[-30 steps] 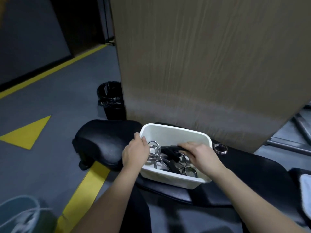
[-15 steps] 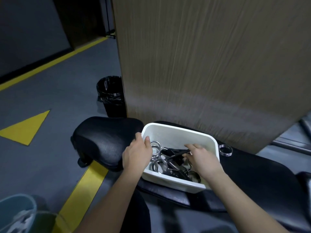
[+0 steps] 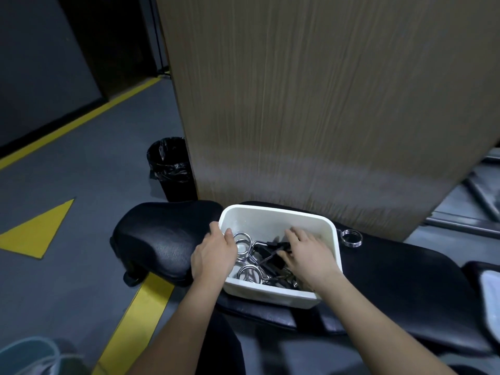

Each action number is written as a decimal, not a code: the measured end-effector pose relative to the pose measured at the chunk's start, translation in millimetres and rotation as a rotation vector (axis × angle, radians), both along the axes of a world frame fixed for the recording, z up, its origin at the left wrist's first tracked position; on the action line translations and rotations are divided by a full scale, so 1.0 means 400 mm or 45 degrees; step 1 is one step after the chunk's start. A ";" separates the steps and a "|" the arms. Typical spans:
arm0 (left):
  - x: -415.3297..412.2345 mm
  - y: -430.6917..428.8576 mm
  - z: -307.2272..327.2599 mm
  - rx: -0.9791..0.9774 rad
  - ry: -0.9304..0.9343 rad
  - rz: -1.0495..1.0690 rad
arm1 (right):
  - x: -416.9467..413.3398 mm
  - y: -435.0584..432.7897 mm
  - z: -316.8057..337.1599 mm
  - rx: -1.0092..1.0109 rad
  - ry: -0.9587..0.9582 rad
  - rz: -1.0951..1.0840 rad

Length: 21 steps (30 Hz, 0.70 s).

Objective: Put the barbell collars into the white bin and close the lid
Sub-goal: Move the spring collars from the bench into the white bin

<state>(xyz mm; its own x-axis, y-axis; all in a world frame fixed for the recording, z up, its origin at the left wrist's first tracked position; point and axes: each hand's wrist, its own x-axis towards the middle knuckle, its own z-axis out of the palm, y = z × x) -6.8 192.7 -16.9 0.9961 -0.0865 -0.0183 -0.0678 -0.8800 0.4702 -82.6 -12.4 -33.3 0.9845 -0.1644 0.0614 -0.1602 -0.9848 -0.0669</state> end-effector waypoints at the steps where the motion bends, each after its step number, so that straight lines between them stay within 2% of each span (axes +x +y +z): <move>1: -0.001 0.001 0.001 0.003 0.001 -0.003 | -0.001 0.002 0.012 0.066 -0.148 0.013; 6: -0.004 0.003 0.003 0.037 -0.007 -0.013 | -0.047 -0.027 0.081 0.615 -0.844 -0.174; 9: -0.006 -0.008 0.000 0.080 -0.036 -0.008 | -0.088 -0.109 0.073 0.746 -0.932 -0.461; 12: -0.008 -0.021 0.001 0.131 -0.060 0.042 | -0.113 -0.207 0.002 0.755 -0.712 -0.728; 14: -0.007 -0.024 -0.001 0.146 -0.068 0.049 | -0.122 -0.251 -0.045 0.662 -0.516 -0.724; 18: 0.001 -0.021 -0.004 0.162 -0.060 0.055 | -0.100 -0.288 -0.109 0.359 -0.098 -0.403; 21: 0.005 -0.020 -0.004 0.177 -0.046 0.053 | -0.055 -0.275 -0.126 0.333 0.162 -0.201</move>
